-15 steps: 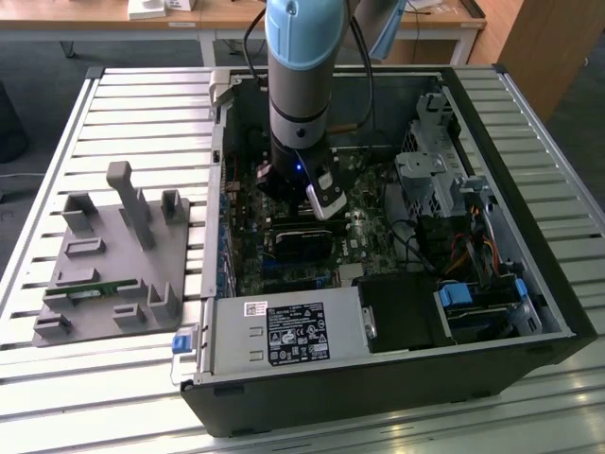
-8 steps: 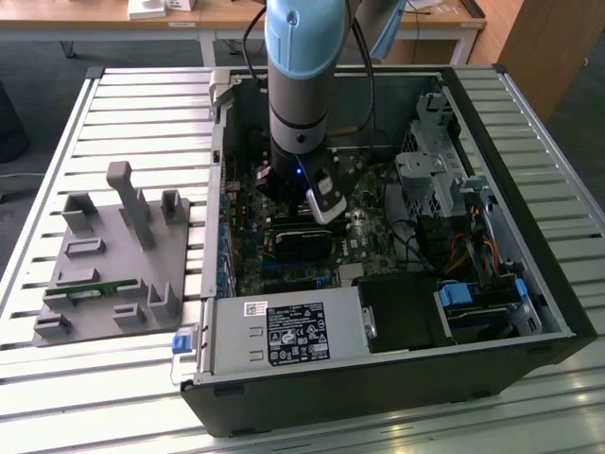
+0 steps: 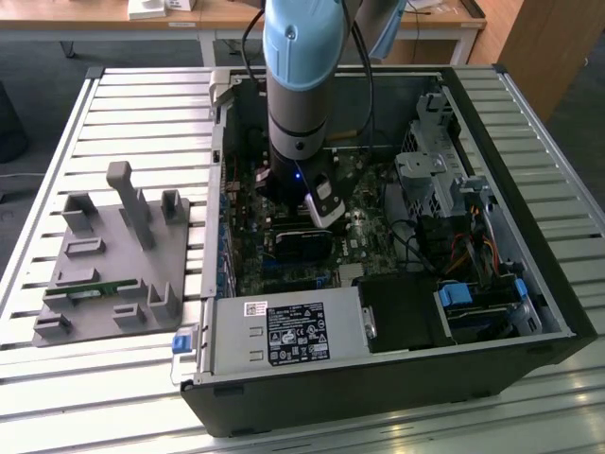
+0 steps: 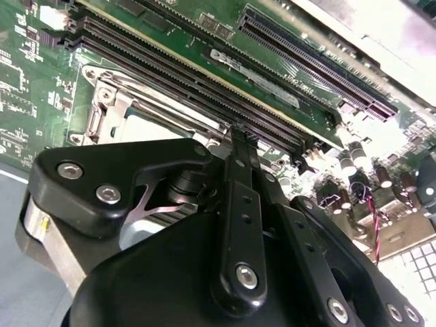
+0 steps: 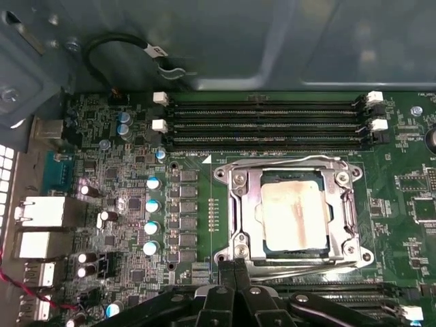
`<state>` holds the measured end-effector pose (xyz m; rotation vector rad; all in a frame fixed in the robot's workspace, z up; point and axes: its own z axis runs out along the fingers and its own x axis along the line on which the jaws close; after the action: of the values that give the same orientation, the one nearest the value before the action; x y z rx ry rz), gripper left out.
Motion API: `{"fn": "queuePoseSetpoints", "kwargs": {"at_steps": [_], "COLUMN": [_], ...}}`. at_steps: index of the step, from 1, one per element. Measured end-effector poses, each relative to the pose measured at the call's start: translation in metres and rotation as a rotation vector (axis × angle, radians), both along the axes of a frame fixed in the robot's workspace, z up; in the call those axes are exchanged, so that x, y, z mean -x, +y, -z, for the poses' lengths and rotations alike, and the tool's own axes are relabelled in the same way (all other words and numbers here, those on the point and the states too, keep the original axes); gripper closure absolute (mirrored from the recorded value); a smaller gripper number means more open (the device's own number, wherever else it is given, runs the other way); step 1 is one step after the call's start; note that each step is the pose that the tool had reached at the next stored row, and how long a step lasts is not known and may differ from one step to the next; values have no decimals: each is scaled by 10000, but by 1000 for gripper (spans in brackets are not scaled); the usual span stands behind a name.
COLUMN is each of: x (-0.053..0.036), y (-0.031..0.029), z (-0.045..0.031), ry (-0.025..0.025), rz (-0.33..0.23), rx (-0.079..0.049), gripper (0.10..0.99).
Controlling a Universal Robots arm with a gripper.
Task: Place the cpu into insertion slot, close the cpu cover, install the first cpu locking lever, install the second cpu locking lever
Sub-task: 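Install the second cpu locking lever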
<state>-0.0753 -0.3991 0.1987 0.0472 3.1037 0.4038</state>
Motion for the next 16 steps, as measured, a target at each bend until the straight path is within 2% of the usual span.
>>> {"fn": "queuePoseSetpoints", "kwargs": {"at_steps": [6, 10, 16], "x": [19, 27, 33], "y": [0, 2, 0], "z": [25, 49, 46], "ry": [-19, -36, -40], "rz": [1, 0, 0], "rx": [-262, -390, -453], "gripper": [980, 980, 980]}}
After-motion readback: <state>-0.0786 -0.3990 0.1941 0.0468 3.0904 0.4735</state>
